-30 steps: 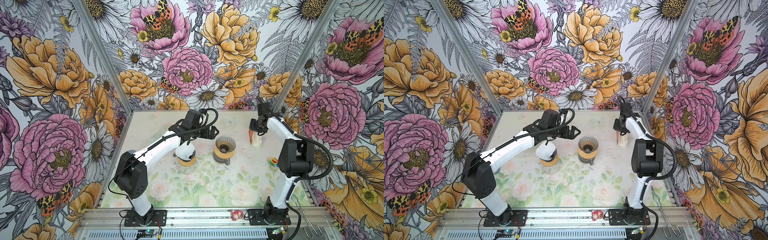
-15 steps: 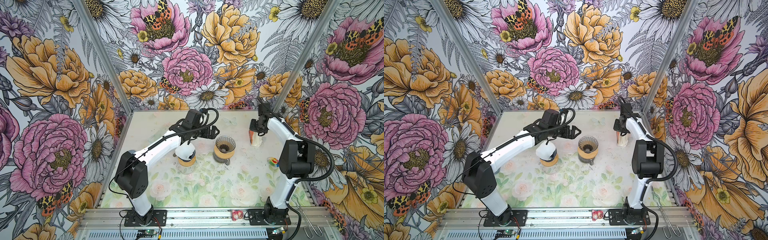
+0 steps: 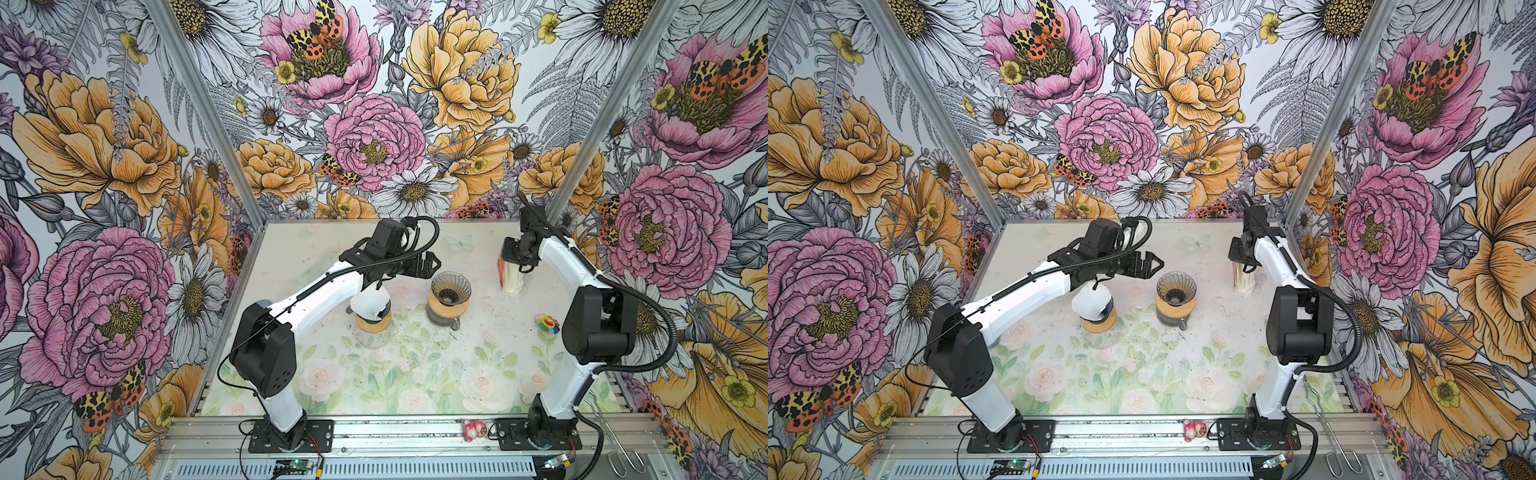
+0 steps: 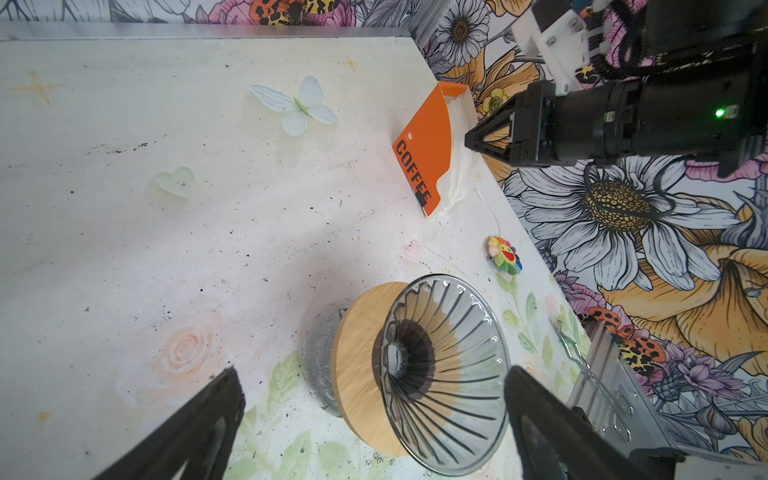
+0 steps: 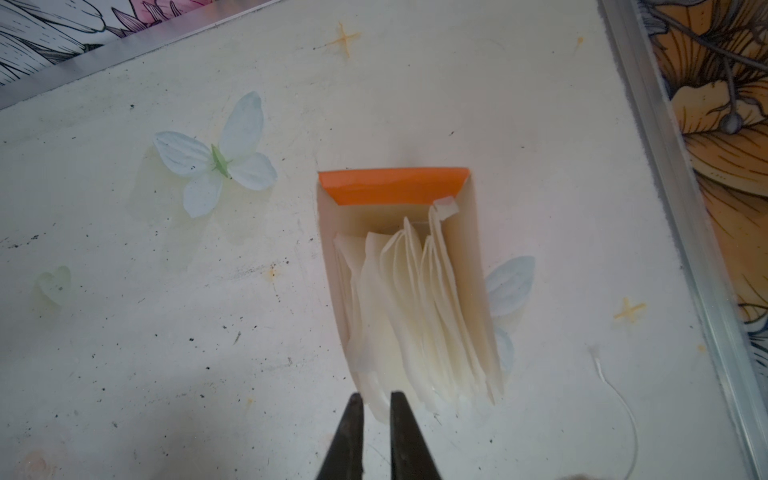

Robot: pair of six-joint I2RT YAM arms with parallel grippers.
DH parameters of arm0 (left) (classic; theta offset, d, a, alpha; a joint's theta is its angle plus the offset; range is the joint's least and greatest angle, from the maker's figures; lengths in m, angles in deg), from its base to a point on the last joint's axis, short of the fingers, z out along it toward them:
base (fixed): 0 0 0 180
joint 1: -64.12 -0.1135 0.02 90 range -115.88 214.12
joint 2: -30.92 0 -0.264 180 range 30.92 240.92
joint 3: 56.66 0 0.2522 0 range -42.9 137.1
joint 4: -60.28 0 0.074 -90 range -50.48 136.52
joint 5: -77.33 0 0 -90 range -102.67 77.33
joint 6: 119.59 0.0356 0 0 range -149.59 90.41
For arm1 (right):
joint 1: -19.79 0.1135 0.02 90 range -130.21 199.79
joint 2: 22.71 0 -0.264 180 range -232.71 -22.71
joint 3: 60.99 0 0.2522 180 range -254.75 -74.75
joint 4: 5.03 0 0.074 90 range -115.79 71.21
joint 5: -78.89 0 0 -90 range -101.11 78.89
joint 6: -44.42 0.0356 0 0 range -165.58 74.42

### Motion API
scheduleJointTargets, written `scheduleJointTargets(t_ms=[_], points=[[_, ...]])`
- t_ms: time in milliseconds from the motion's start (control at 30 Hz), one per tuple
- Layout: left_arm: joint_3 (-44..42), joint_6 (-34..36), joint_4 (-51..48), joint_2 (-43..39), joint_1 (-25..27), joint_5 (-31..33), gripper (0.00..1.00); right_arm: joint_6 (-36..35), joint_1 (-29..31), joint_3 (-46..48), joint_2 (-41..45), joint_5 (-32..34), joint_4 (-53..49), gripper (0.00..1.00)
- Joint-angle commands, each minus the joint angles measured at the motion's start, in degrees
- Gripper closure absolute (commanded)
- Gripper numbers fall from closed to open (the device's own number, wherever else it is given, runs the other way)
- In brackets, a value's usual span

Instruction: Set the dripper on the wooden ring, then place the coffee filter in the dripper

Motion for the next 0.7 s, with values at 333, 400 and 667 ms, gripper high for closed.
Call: scheduleJointTargets(t_ms=[333, 400, 667], points=[[2.0, 0.1, -0.7, 0.4, 0.6, -0.3, 0.01, -0.3, -0.4, -1.3, -1.6, -1.5, 0.1, 0.83], [2.0, 0.1, -0.9, 0.4, 0.6, -0.1, 0.01, 0.1, -0.4, -1.6, -1.9, -0.9, 0.1, 0.85], [2.4, 0.2, -1.1, 0.8, 0.6, -0.1, 0.01, 0.2, -0.7, -2.3, -3.2, -0.7, 0.1, 0.87]])
